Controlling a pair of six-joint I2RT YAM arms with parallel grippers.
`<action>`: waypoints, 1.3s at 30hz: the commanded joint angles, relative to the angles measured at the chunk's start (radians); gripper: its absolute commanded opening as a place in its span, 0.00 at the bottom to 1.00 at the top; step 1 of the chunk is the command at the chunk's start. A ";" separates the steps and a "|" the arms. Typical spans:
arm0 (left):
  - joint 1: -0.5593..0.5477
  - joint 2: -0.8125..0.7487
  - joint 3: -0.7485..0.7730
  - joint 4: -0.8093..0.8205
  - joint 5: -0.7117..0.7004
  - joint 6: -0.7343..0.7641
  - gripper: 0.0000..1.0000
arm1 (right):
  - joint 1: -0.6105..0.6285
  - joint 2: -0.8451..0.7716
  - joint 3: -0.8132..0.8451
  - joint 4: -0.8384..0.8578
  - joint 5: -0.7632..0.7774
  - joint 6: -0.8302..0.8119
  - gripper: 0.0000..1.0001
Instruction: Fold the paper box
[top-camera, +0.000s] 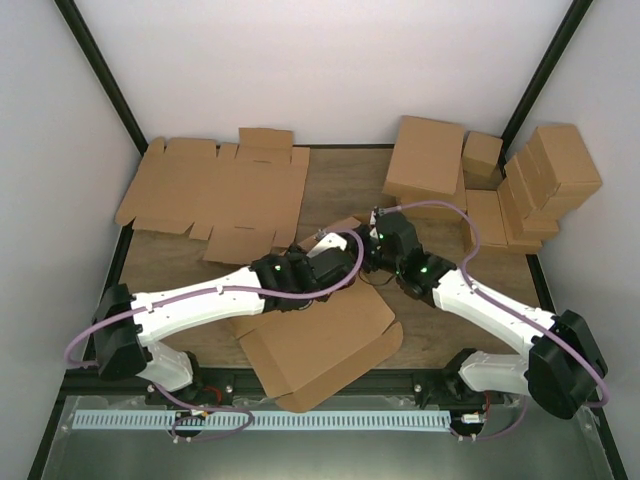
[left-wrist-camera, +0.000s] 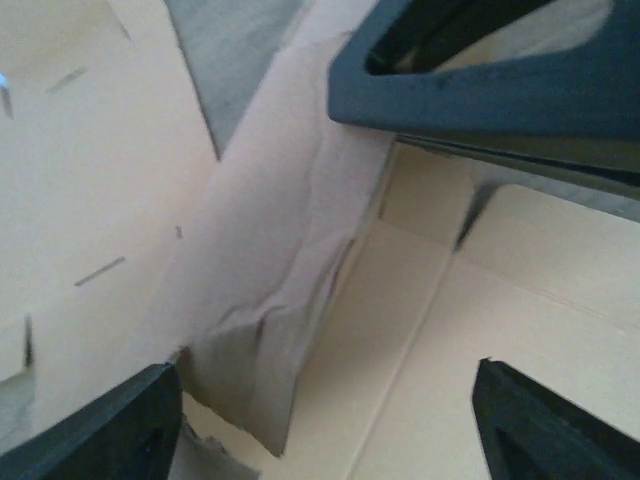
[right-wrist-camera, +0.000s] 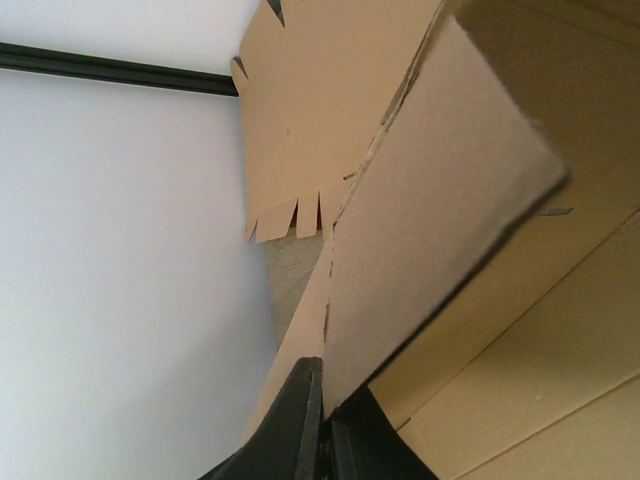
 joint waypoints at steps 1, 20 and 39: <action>0.007 -0.084 0.024 0.070 0.211 0.014 0.89 | -0.003 -0.016 -0.009 0.017 0.018 -0.011 0.01; 0.588 -0.059 -0.049 0.268 1.131 0.146 0.82 | -0.003 -0.034 -0.055 0.042 -0.004 -0.078 0.02; 0.604 0.023 -0.073 0.297 1.199 0.194 0.49 | -0.003 -0.099 -0.083 -0.010 0.069 -0.283 0.47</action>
